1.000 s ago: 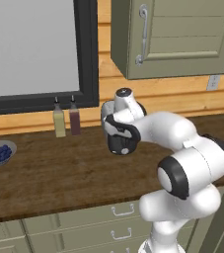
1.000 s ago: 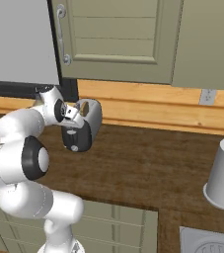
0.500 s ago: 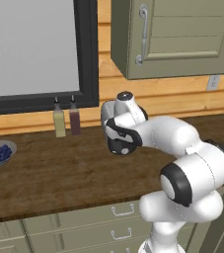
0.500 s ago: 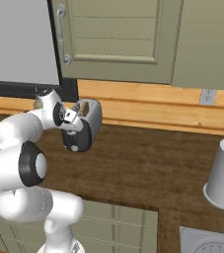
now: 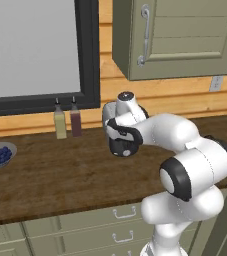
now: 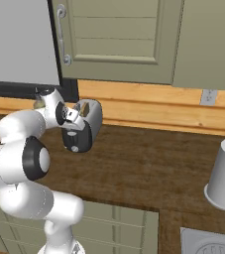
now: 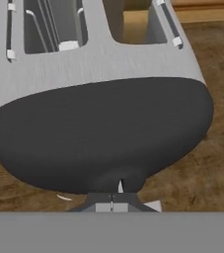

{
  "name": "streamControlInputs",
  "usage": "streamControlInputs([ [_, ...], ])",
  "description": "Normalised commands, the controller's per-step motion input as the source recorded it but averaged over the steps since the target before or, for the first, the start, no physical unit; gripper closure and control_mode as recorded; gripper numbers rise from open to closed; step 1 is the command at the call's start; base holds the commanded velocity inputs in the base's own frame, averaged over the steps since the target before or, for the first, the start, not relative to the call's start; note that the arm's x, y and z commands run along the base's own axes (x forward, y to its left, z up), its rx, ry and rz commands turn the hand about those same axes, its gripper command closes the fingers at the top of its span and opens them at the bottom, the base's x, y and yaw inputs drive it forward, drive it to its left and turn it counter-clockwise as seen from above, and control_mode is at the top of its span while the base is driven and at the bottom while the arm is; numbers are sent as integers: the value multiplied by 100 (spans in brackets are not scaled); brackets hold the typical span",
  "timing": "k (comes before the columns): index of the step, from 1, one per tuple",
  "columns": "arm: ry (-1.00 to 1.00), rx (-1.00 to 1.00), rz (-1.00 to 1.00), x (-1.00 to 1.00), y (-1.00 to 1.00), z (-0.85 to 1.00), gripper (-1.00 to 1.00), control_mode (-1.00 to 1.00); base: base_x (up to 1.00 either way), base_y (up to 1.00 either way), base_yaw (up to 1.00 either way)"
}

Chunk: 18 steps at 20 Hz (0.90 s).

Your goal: Start the toaster. Once the lever pops up, take the bread to the plate on the dining counter.

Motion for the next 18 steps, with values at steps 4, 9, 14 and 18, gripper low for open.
streamControlInputs([
  [4, 0, 1, 0, -14, 0, -16, 100, -100, 0, 0, 0],
  [9, 0, 2, 0, -20, 0, -41, 100, -100, 0, 0, 0],
  [14, 0, 2, 0, 1, 0, -41, 100, -100, 0, 0, 0],
  [18, 0, 0, -5, 12, 0, -36, 100, -100, 0, 0, 0],
])
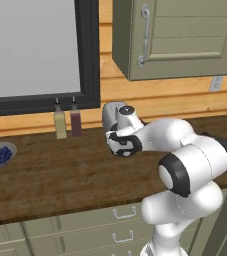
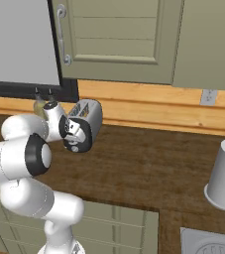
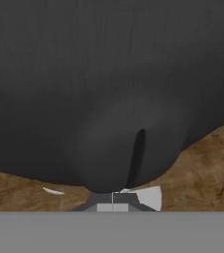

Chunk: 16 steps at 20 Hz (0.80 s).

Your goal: Start the toaster. Once the lever pops up, take the bread to the plate on the dining counter.

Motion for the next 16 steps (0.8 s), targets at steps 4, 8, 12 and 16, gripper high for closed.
streamControlInputs([
  [4, 6, 0, -7, -1, 0, -67, 100, -100, 0, 0, 0],
  [8, 0, 0, -3, 4, 0, -52, 100, -100, 0, 0, 0],
  [12, 0, 0, -1, -28, -2, -23, 100, -100, 0, 0, 0],
  [16, -1, 0, 0, -51, -1, 90, 100, -100, 0, 0, 0],
])
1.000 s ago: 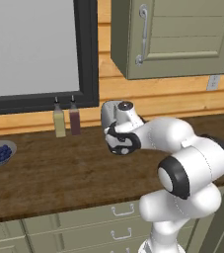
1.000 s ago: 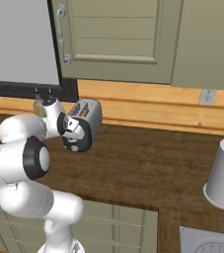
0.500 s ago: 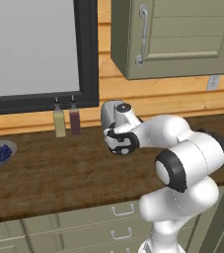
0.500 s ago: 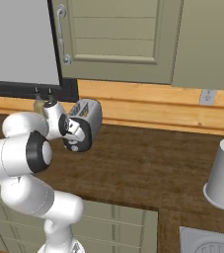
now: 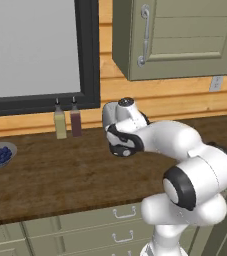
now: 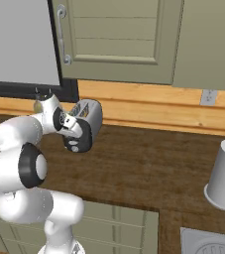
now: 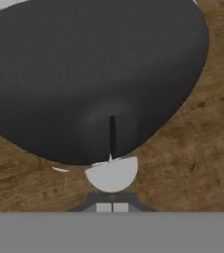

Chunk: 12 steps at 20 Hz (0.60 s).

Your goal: Start the toaster. Once the lever pops up, take the bread to the plate on the dining counter.

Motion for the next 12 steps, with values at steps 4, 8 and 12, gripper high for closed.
streamControlInputs([
  [4, -12, 0, 0, -37, 0, 100, 100, -100, 0, 0, 0],
  [8, -22, 0, 0, -10, -25, 92, 100, -100, 0, 0, 0],
  [12, -33, -14, 0, -40, -19, 11, 100, -100, 0, 0, 0],
])
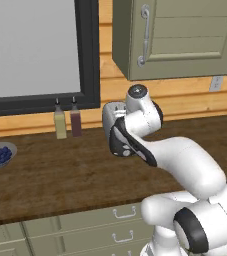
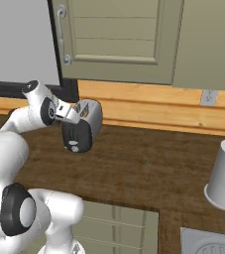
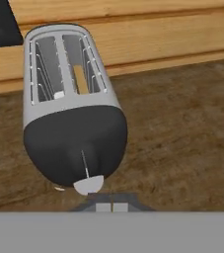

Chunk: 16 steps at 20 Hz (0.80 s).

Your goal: Start the toaster. Once the lever pops up, take the bread to the plate on the dining counter.

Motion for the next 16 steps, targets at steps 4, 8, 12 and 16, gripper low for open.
streamControlInputs([
  [4, -22, -6, 1, -3, -18, 39, -100, -100, 0, 0, 0],
  [8, -2, 0, 12, 5, -9, 40, -100, -100, 0, 0, 0],
  [12, 0, 0, 12, 0, -23, 29, -100, -100, 0, 0, 0],
  [16, 0, 0, 18, 12, -22, 12, -100, -100, 0, 0, 0],
])
